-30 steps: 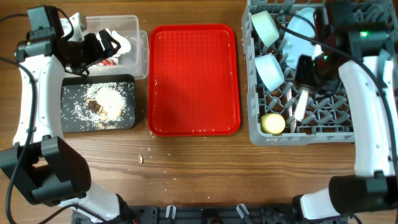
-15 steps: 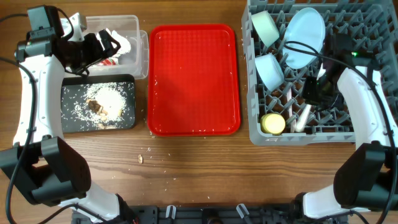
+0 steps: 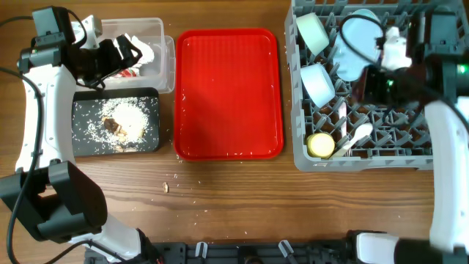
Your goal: Sort waste into correct bins and load items into the dishwasher rack
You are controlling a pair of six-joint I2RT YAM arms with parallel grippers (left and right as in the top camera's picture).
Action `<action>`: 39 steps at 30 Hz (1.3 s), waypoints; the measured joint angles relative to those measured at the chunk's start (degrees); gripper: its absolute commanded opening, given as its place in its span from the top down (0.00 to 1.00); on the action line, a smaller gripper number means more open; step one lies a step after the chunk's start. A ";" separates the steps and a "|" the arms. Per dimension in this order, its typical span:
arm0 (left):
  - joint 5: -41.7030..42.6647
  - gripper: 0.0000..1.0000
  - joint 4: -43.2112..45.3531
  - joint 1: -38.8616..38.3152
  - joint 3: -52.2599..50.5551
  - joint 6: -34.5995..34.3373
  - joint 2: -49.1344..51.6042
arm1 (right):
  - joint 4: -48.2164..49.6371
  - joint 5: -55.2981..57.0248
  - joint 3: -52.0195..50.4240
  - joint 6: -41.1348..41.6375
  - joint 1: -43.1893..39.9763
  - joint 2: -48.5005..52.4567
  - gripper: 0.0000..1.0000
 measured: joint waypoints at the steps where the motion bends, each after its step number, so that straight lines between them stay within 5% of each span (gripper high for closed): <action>1: 0.00 0.00 -0.02 0.00 0.00 0.00 0.00 | -0.24 -2.69 0.04 1.20 1.92 -2.75 0.00; 7: 0.00 0.00 -0.02 0.00 0.00 0.00 0.00 | -1.01 -5.16 0.22 13.25 4.13 -10.40 0.00; 11: 0.00 0.00 -0.02 0.00 0.00 0.00 0.00 | -1.79 -0.85 0.22 11.50 4.13 -10.95 0.00; 15: 0.00 0.00 -0.04 0.00 0.00 0.00 0.00 | 9.70 4.46 -1.14 7.10 3.93 -12.44 0.00; 22: -0.15 0.00 -0.07 0.00 0.00 0.00 0.00 | 45.13 7.15 -32.79 -0.33 2.86 -32.65 0.00; 31: -0.17 0.00 0.00 0.00 0.00 0.00 0.00 | 70.27 4.46 -75.97 -0.96 -0.02 -64.83 0.00; 39: -0.17 0.00 -0.09 0.00 0.00 0.00 0.00 | 81.15 3.93 -93.88 -0.87 -0.02 -78.25 0.00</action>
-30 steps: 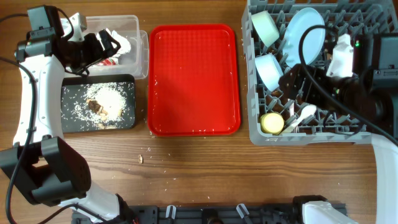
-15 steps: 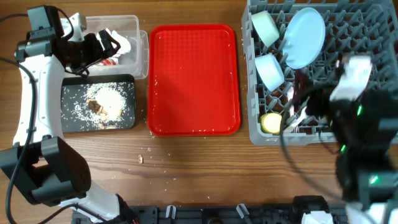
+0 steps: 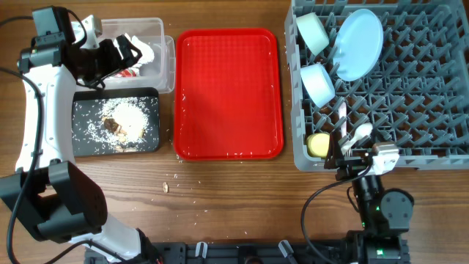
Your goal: Sort waste into correct bins and load items into the dishwasher rack
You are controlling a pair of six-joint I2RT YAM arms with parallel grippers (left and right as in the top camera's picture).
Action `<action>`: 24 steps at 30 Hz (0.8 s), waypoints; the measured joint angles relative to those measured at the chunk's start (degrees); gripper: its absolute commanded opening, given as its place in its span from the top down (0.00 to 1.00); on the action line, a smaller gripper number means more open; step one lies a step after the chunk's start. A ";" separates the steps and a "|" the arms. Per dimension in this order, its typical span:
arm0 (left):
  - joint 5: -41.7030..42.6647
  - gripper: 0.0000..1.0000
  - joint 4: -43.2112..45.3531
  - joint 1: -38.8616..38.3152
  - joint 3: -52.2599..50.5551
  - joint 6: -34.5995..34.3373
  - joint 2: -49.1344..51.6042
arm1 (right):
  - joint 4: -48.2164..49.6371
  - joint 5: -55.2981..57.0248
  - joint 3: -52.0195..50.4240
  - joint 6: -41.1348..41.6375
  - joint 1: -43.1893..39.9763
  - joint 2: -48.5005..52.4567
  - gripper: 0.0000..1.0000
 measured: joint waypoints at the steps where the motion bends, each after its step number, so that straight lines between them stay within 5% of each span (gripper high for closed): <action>1: 0.00 0.00 0.07 0.00 0.00 0.00 0.00 | -0.22 0.00 -0.83 0.02 0.00 -1.14 0.00; 24: 0.00 0.00 0.02 0.00 0.00 0.00 0.00 | -1.57 0.00 -1.70 0.02 0.00 -4.87 0.00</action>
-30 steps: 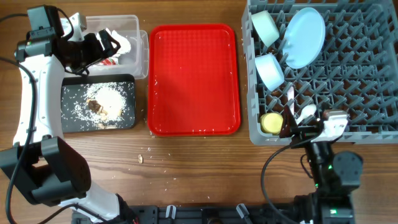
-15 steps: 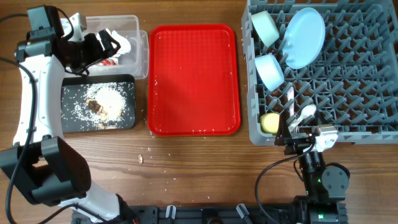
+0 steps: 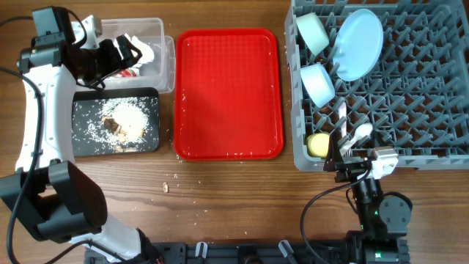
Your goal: Sort waste into correct bins and load items into the dishwasher rack
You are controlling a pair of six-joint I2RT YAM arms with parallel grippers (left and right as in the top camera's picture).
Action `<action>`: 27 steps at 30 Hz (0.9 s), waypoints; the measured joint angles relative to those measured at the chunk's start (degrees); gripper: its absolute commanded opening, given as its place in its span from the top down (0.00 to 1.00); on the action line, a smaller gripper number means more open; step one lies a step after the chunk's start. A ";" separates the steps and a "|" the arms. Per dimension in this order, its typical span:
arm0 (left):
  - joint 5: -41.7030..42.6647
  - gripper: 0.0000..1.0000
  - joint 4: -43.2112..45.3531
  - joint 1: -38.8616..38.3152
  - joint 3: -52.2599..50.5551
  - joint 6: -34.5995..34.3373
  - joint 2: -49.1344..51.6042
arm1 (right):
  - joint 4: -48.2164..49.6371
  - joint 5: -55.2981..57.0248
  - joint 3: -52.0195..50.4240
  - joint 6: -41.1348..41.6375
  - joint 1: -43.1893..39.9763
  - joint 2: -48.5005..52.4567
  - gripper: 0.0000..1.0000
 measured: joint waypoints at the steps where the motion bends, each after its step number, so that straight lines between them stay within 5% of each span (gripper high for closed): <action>1: 0.00 0.00 0.02 0.00 0.00 0.00 0.00 | 0.00 0.00 0.00 0.00 0.00 0.00 0.00; 8: -2.78 0.00 0.17 -2.38 -0.04 0.00 -1.66 | 0.00 0.00 0.00 0.00 0.00 0.00 0.00; 15: -4.52 0.00 10.91 -10.29 -6.47 6.27 -12.98 | -0.02 0.00 0.00 0.00 0.00 -0.02 0.00; 27: -1.70 0.00 56.65 -12.20 -56.76 10.01 -39.82 | -0.02 -0.02 0.00 0.00 0.00 -0.26 0.00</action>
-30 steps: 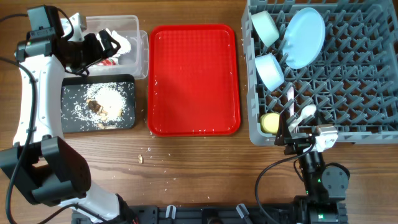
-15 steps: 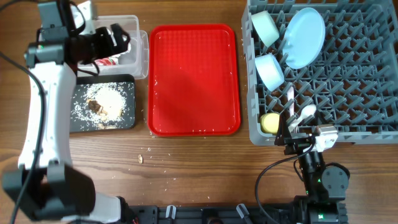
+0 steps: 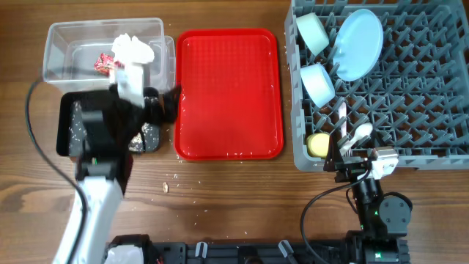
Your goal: Sort waste into correct bins and load items into the dishwasher rack
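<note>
A clear bin (image 3: 73, 44) at the back left holds crumpled white paper (image 3: 133, 48) and a red wrapper (image 3: 102, 64). My left arm lies over the black tray (image 3: 66, 126) and hides most of it. The left gripper (image 3: 167, 103) points at the red tray's left rim; its jaws are too dark to read. The red tray (image 3: 229, 92) carries only crumbs. The grey dish rack (image 3: 410, 95) holds two pale bowls (image 3: 317, 82), a light blue plate (image 3: 359, 42), a yellow cup (image 3: 318, 144) and white utensils (image 3: 353, 136). My right gripper (image 3: 343, 163) sits at the rack's front edge, its state unclear.
Crumbs (image 3: 167, 187) are scattered on the wooden table in front of the red tray. The right arm is folded low at the near edge, with its cable looping beside it.
My left arm has left the clear bin at the back left and now lies lower, over the black tray, so the bin's contents show. The right arm has not moved.
At first my right arm was over the rack by the blue plate and my left gripper was at the clear bin. Then the right arm was folded at the rack's front edge, the plate standing in the rack. Now the left arm is also drawn back.
</note>
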You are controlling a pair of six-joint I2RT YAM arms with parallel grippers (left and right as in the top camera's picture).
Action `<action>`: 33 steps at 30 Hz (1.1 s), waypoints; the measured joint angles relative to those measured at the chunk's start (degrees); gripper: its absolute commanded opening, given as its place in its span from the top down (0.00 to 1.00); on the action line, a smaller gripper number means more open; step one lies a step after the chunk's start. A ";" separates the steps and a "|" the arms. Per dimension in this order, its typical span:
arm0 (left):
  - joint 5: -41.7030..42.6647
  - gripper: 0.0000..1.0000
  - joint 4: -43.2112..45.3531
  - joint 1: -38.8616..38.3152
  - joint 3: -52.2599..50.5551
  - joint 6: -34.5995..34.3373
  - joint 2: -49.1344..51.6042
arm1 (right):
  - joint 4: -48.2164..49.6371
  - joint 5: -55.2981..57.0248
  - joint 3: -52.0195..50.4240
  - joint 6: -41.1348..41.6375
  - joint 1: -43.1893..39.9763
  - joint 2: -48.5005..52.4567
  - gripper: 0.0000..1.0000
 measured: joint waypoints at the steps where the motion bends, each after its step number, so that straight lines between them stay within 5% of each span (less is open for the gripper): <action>1: 0.07 0.00 0.90 0.13 -2.51 -0.07 -2.32 | -0.02 0.00 0.00 0.00 0.00 -0.02 0.00; 18: 0.22 0.00 0.28 3.78 -33.44 -0.04 -49.20 | -0.20 -0.02 0.00 0.00 0.00 -0.11 0.00; 24: -1.16 0.00 -7.89 3.78 -34.51 -0.07 -56.13 | -0.20 -0.02 0.00 0.00 0.00 -0.11 0.00; 33: -1.75 0.00 -7.87 3.78 -34.49 -0.07 -58.40 | -0.20 -0.15 0.00 0.00 0.00 -0.11 0.00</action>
